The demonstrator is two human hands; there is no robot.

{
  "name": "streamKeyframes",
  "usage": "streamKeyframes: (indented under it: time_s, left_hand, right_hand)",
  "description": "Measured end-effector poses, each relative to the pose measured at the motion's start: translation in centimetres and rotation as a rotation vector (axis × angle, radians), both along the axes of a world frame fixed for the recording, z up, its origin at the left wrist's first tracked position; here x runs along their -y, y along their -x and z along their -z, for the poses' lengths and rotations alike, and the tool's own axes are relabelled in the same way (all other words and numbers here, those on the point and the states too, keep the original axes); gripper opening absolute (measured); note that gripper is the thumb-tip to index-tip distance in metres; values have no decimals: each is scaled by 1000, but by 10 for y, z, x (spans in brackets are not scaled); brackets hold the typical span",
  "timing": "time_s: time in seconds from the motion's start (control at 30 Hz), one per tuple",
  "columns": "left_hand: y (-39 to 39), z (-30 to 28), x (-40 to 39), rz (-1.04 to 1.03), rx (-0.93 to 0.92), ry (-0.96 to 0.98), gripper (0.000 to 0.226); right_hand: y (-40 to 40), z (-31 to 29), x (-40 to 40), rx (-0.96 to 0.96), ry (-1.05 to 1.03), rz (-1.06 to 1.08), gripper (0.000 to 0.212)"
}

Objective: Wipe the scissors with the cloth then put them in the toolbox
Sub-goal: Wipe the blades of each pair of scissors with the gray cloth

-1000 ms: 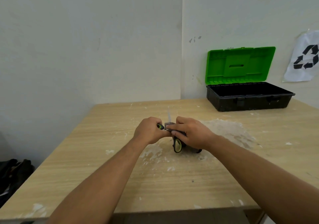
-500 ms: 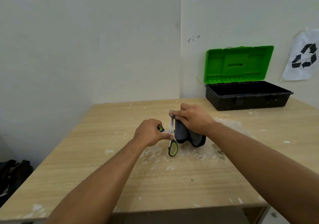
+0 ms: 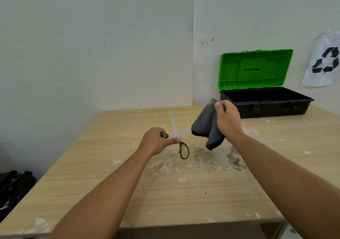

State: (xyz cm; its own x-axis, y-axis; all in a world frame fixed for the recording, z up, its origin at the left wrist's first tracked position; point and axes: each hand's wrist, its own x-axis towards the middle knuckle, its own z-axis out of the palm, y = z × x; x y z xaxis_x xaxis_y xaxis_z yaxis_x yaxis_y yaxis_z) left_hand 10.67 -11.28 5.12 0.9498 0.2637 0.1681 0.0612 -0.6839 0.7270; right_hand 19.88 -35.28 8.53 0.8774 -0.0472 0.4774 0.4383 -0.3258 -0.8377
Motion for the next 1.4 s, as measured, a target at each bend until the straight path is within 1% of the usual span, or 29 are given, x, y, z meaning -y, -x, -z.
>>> streamKeyframes:
  time_s: [0.07, 0.2, 0.37, 0.43, 0.53, 0.67, 0.73, 0.8, 0.87, 0.93, 1.07, 1.13, 1.27, 1.33, 1.4]
  left_hand:
    - [-1, 0, 2, 1, 15, 16, 64]
    - [-2, -1, 10, -4, 40, 43, 59]
    - [-1, -5, 16, -8, 69, 64, 57]
    - [0, -5, 17, -10, 82, 62, 59]
    - [0, -7, 17, -24, 102, 61, 58]
    - [2, -5, 14, -16, 107, 58, 56]
    - [2, -3, 13, -10, 102, 64, 56]
    - [3, -2, 12, -11, 109, 83, 57]
    - [3, -3, 13, -2, 112, 95, 57]
    - [3, -2, 15, 18, 110, 107, 58]
    - [2, -5, 18, 40, 120, 147, 58]
    - [2, -8, 18, 44, 116, 143, 58]
    - [3, -11, 15, 30, 90, 74, 60]
    - [3, -9, 14, 4, 72, 26, 60]
    - [3, -8, 15, -6, 52, -15, 59]
  right_hand:
    - [12, 5, -4, 24, 9, -22, 20]
    - [33, 21, -20, 67, 182, -185, 8]
    - [43, 25, -29, 163, 295, -332, 7]
    - [43, 21, -32, 153, 297, -378, 12]
    - [43, 18, -33, 137, 368, -460, 20]
    - [39, 11, -27, 55, 500, -549, 19]
    - [37, 8, -23, -3, 565, -550, 17]
    - [34, 7, -21, -54, 527, -484, 16]
    - [34, 8, -21, -109, 407, -412, 17]
    - [37, 9, -24, -181, 292, -394, 18]
    - [40, 9, -29, -340, 127, -535, 22]
    - [38, 9, -26, -367, 84, -590, 22]
    - [35, 9, -19, -294, 124, -580, 24]
    - [37, 9, -17, -201, 113, -529, 24]
    - [42, 9, -18, -58, 169, -486, 22]
